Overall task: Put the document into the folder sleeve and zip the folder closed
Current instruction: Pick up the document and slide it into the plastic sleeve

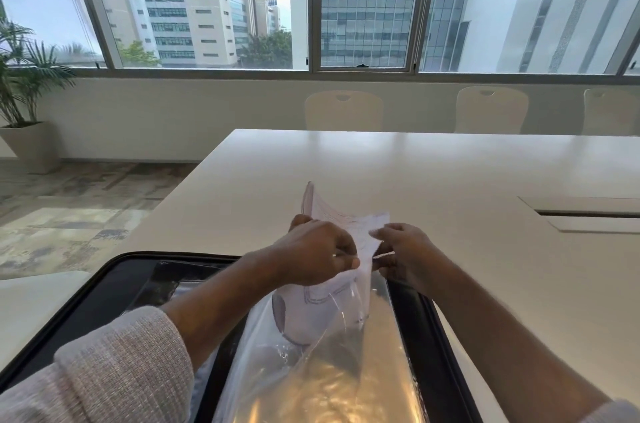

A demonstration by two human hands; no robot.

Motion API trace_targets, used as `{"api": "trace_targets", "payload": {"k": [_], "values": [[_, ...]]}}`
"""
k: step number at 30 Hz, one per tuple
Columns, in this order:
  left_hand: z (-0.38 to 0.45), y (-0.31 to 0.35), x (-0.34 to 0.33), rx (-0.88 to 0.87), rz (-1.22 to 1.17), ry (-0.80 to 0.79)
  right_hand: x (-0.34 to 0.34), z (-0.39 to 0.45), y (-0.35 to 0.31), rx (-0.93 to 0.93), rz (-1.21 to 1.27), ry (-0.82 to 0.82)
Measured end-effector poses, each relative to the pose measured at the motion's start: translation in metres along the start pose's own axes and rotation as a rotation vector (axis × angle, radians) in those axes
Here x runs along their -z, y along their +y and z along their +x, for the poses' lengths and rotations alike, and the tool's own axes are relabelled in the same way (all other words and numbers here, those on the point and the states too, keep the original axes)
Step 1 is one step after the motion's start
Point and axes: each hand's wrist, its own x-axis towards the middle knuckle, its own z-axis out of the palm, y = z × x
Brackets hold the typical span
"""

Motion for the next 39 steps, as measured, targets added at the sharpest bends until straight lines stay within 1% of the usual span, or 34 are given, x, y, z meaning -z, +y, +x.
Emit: {"api": "trace_targets", "payload": {"k": [2,4,6,8,10,12,16,19,21,25,26,27,29,33,35,37,39], "values": [[0.002,0.003,0.0,-0.004,-0.028,0.0,-0.002,0.006,0.002,-0.011,0.011,0.07],[0.004,0.006,0.0,-0.003,-0.009,0.017,-0.003,0.007,0.003,0.004,-0.02,0.075],[0.006,0.007,-0.001,0.006,0.039,0.048,-0.002,0.002,0.002,0.016,-0.071,0.005],[0.009,0.007,-0.004,0.018,0.069,0.065,0.0,-0.004,0.0,0.014,-0.138,-0.108],[0.01,0.007,-0.008,0.017,0.055,0.048,0.002,-0.009,0.0,0.005,-0.199,-0.194],[0.011,0.01,-0.013,0.004,0.041,0.018,0.004,-0.011,-0.001,-0.008,-0.214,-0.227],[0.013,0.015,-0.017,0.007,0.027,-0.016,0.004,-0.008,0.003,-0.035,-0.178,-0.182],[0.013,0.013,-0.016,0.029,0.009,-0.001,0.004,-0.004,0.008,-0.042,-0.149,-0.117],[0.012,0.011,-0.017,0.035,0.019,0.013,0.004,-0.002,0.011,-0.03,-0.176,-0.114],[0.01,0.005,-0.021,0.05,0.069,0.029,0.008,-0.005,0.012,-0.032,-0.253,-0.311],[0.01,0.005,-0.021,0.053,0.073,0.023,0.009,-0.005,0.012,-0.037,-0.253,-0.335],[0.01,0.004,-0.022,0.058,0.074,0.013,0.01,-0.005,0.012,-0.037,-0.244,-0.336],[0.011,0.004,-0.021,0.069,0.049,-0.026,0.01,-0.004,0.012,-0.043,-0.212,-0.285],[0.013,0.007,-0.023,0.051,-0.055,-0.153,0.003,0.002,0.014,-0.073,-0.088,-0.058],[0.014,0.01,-0.026,0.036,-0.039,-0.163,0.002,0.004,0.015,-0.062,-0.103,0.009],[0.015,0.01,-0.028,0.042,0.006,-0.132,0.003,0.002,0.015,-0.053,-0.175,-0.038],[0.016,0.008,-0.029,0.06,0.056,-0.094,0.008,-0.002,0.013,-0.073,-0.272,-0.162]]}}
